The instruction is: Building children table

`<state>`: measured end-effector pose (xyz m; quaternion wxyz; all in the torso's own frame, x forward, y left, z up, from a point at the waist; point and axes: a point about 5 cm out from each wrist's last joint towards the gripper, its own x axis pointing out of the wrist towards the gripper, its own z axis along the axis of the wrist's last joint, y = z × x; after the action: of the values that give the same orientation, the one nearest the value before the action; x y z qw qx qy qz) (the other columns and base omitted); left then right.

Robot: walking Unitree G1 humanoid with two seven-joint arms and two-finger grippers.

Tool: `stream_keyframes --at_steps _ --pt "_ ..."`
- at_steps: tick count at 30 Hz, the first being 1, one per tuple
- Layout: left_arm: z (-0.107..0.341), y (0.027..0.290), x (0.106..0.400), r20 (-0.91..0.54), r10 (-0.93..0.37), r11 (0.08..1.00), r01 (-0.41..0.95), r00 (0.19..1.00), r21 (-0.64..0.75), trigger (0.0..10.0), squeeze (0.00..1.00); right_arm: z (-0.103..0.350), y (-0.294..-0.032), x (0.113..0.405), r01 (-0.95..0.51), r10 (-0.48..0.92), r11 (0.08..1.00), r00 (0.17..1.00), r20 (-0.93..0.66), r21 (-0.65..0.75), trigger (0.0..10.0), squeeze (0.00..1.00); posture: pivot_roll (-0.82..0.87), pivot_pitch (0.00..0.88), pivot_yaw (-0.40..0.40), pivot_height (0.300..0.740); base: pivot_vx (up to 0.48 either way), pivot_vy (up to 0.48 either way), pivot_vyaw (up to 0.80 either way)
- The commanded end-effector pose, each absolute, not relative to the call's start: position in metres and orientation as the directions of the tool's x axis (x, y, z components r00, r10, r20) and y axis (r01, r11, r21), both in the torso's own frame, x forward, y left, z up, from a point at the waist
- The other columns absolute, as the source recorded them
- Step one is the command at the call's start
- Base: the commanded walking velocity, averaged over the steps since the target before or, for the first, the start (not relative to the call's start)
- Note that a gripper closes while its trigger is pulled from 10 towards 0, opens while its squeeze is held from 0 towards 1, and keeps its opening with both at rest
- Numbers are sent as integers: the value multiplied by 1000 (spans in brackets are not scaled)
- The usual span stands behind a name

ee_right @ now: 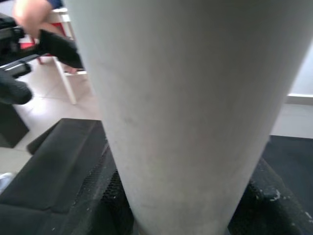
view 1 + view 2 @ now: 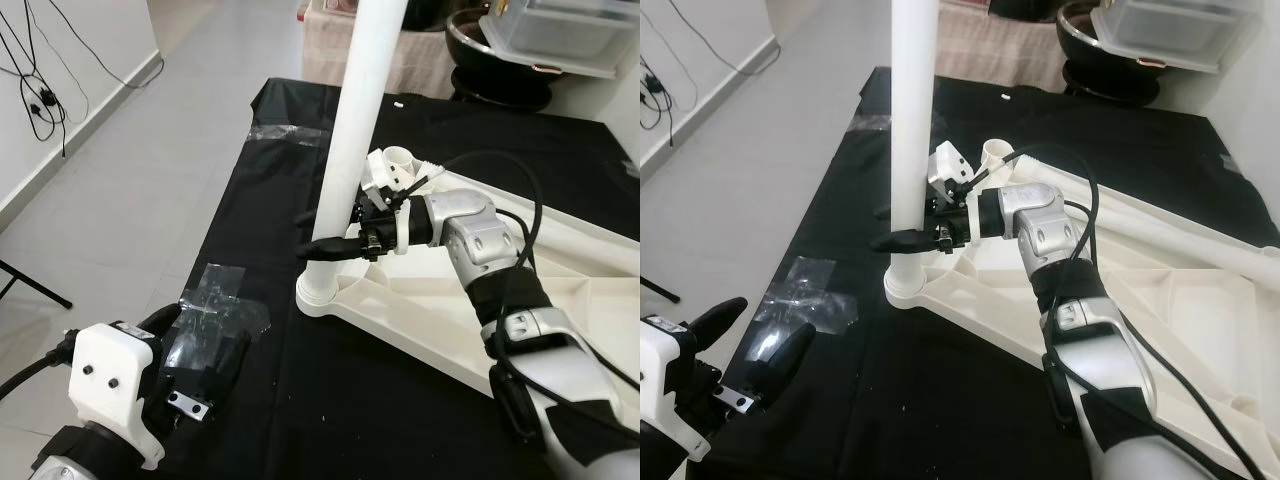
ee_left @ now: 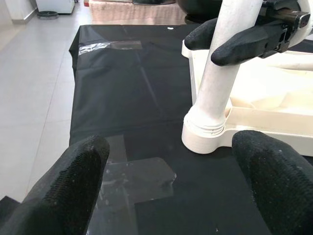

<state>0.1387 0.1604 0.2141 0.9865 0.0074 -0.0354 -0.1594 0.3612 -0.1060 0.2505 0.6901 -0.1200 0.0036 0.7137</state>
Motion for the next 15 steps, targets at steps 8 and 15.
stream_keyframes --at_steps 8,15 --pt "211 159 136 54 -319 948 319 946 17 10000 0 222 -120 346 -987 989 120 128 -69 -106 0 0 211 182 -133 740 0 0 0" --pt "210 160 136 45 -324 946 323 945 18 10000 0 154 -103 306 -544 527 835 834 -161 -87 0 0 207 166 -111 740 0 0 0"
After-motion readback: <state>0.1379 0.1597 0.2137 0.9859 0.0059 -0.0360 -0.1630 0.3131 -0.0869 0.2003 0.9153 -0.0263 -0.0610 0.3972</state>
